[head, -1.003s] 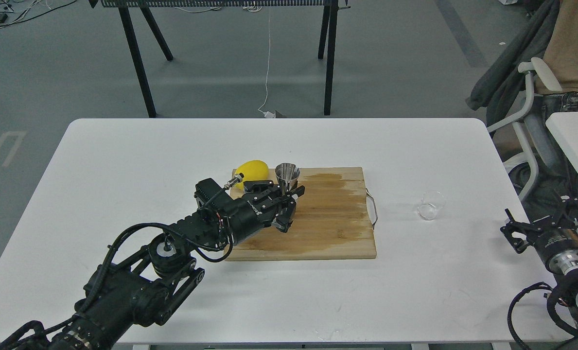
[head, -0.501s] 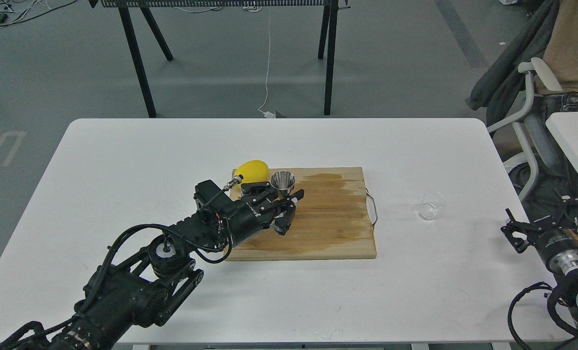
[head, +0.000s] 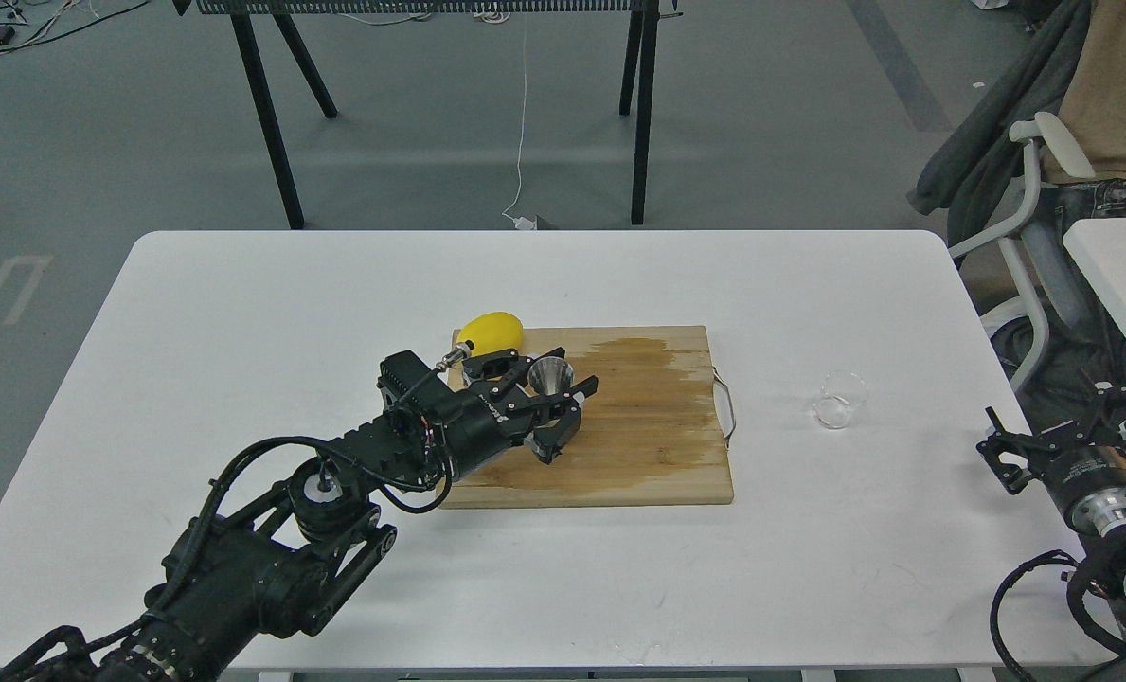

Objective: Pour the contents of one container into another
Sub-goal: 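Lower the jigger onto the cutting board beside the lemon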

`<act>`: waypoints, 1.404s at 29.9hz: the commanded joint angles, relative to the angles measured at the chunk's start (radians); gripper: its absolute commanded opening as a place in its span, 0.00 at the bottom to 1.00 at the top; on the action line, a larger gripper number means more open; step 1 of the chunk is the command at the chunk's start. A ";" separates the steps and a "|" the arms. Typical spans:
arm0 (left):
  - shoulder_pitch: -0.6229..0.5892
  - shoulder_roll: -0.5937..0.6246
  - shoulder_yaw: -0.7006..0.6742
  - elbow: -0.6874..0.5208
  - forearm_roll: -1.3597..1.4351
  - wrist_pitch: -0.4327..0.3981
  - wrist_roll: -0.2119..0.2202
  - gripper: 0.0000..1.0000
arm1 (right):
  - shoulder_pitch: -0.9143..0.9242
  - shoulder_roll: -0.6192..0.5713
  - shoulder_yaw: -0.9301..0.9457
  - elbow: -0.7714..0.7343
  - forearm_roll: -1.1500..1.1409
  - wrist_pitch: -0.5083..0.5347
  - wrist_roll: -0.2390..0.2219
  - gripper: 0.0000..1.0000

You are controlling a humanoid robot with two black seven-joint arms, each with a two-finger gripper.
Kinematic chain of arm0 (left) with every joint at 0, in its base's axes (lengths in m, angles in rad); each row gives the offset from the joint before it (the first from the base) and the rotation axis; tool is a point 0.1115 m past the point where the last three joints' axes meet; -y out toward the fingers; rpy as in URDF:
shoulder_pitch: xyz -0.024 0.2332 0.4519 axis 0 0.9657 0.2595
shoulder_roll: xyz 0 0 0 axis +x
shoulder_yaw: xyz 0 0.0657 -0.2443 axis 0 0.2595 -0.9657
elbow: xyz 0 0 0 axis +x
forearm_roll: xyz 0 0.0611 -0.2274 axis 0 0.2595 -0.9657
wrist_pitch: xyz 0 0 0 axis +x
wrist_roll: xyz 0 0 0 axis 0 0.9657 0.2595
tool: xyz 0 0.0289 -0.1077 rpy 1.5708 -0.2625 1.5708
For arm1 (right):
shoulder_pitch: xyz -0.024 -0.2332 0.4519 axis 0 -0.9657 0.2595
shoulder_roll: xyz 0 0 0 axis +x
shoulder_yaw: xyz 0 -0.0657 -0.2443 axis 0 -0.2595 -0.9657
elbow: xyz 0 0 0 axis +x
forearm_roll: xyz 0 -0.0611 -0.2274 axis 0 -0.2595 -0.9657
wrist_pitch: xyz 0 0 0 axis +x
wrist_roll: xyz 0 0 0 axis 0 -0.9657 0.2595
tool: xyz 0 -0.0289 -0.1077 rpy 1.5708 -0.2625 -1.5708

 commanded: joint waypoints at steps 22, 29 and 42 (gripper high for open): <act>-0.006 0.000 0.000 0.000 0.026 -0.002 0.000 0.94 | -0.006 -0.008 0.008 -0.001 0.002 0.000 0.001 1.00; -0.005 0.000 -0.095 0.000 0.075 -0.018 0.000 0.95 | -0.009 -0.008 0.009 0.001 0.002 0.000 0.001 1.00; 0.032 0.000 -0.183 0.012 0.115 -0.077 0.000 0.96 | -0.011 -0.011 0.009 -0.002 0.002 0.000 0.001 1.00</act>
